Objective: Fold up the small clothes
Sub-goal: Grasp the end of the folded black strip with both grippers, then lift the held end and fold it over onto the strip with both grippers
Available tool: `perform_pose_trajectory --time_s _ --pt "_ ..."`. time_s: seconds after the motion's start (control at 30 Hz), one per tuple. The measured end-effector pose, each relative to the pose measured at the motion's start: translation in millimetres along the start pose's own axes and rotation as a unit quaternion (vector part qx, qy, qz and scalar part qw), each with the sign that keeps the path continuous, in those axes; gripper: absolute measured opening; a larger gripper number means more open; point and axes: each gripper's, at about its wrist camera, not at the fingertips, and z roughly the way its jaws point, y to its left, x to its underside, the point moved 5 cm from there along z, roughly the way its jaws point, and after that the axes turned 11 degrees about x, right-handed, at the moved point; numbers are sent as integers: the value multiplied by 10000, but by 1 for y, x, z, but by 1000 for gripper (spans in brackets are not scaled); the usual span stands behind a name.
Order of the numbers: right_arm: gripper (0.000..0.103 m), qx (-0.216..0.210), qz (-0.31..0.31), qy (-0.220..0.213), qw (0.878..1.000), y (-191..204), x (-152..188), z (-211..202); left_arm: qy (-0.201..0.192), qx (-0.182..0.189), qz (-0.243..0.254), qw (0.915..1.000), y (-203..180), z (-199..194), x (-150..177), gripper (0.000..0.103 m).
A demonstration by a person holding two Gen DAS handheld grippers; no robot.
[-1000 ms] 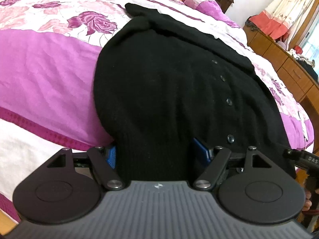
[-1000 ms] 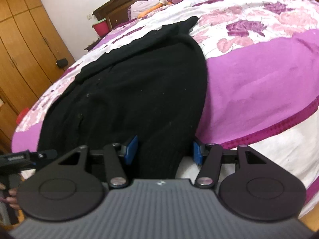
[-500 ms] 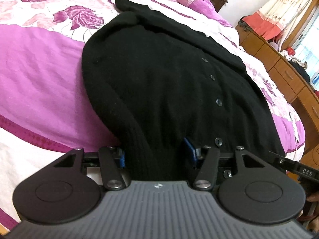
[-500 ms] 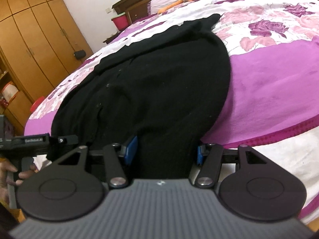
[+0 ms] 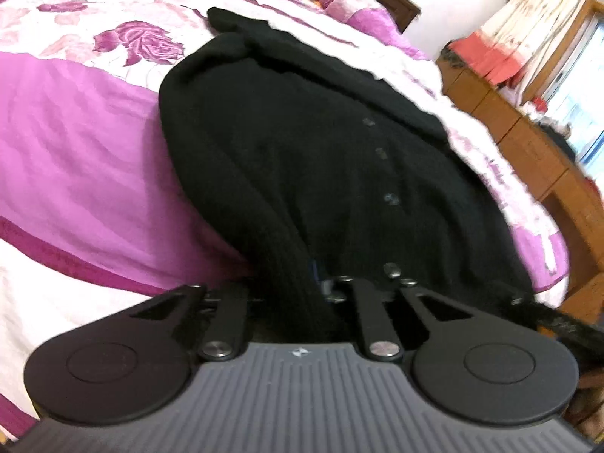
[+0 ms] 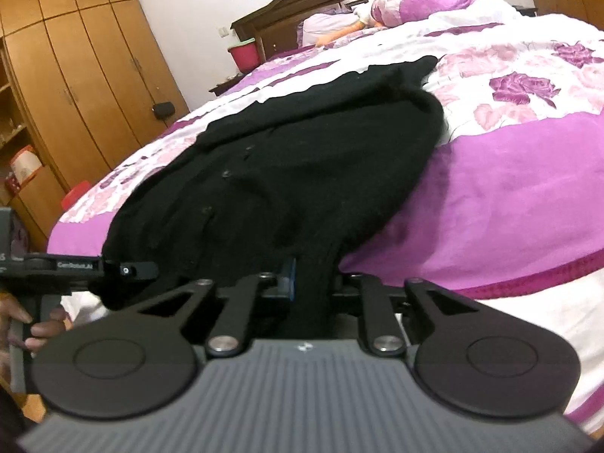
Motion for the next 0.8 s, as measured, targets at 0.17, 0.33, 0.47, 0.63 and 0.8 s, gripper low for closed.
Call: perform_pose_trajectory --time_s 0.17,0.33,0.47,0.63,0.8 --pt "13 -248 442 -270 9983 -4 -9 -12 -287 422 -96 9986 -11 -19 -10 9" --pt "12 -294 543 -750 9953 2 -36 -28 -733 977 -274 9921 -27 -35 -37 9" --pt "12 -433 636 -995 9921 10 -57 -30 -1130 1143 -255 9867 -39 -43 -61 9" --pt "12 -597 1178 -1307 9826 10 -79 -29 -1417 1215 -391 9816 -43 -41 -86 9" --pt "12 -676 1670 -1684 9691 11 -102 -29 -1732 1233 -306 9767 -51 -45 -112 9"
